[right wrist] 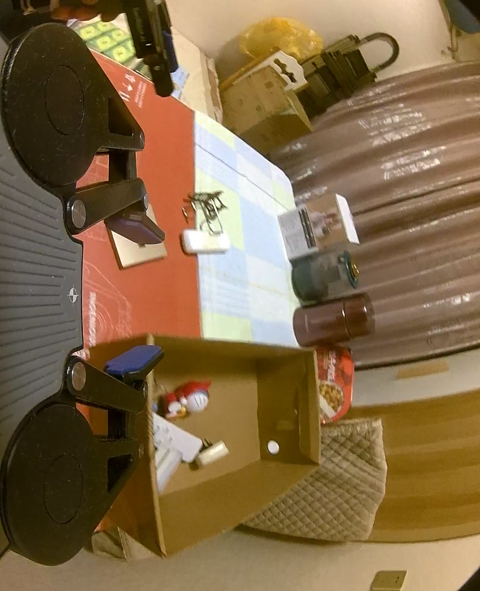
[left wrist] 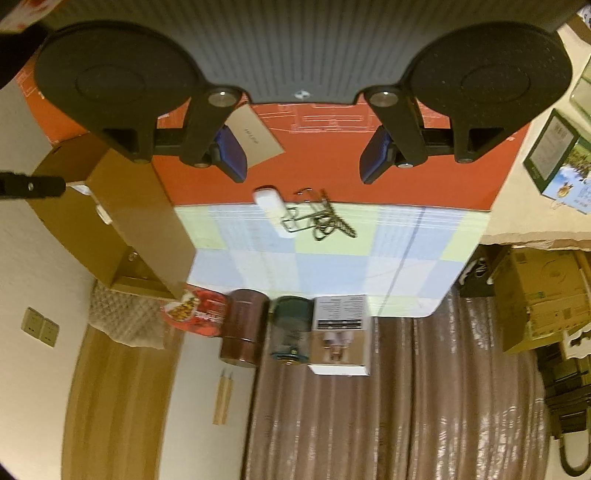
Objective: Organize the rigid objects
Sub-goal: 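Move both tools back toward the gold TP-LINK panel and wire holder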
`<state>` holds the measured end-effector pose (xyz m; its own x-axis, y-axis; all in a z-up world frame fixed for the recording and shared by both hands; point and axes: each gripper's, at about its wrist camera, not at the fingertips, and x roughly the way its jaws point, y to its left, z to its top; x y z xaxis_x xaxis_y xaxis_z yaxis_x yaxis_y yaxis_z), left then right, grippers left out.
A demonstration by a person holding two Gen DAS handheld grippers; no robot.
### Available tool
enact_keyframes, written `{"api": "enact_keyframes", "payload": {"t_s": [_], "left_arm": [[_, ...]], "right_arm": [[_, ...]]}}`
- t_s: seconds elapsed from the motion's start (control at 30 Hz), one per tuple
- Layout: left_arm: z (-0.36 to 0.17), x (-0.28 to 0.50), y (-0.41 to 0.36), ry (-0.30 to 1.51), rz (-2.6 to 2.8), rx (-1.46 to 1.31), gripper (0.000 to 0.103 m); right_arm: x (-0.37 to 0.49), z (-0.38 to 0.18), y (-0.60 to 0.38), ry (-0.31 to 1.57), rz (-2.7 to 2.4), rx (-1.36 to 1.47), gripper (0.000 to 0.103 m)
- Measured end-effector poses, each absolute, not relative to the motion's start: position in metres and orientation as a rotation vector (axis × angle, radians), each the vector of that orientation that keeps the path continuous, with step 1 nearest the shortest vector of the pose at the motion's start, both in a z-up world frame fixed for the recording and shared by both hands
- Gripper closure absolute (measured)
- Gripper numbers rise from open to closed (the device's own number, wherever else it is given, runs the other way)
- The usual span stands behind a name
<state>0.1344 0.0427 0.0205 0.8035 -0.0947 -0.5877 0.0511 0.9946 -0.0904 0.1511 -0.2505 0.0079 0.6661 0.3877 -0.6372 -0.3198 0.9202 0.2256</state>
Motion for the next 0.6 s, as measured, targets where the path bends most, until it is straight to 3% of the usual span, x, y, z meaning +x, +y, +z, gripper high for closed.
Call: {"api": "enact_keyframes", "payload": {"t_s": [0.6], "left_arm": [[0.034,0.126,0.062,0.612,-0.060,-0.053,0.039]], "right_arm": [[0.123,-0.001,-0.204,0.736,0.467,0.038,0.042]]}}
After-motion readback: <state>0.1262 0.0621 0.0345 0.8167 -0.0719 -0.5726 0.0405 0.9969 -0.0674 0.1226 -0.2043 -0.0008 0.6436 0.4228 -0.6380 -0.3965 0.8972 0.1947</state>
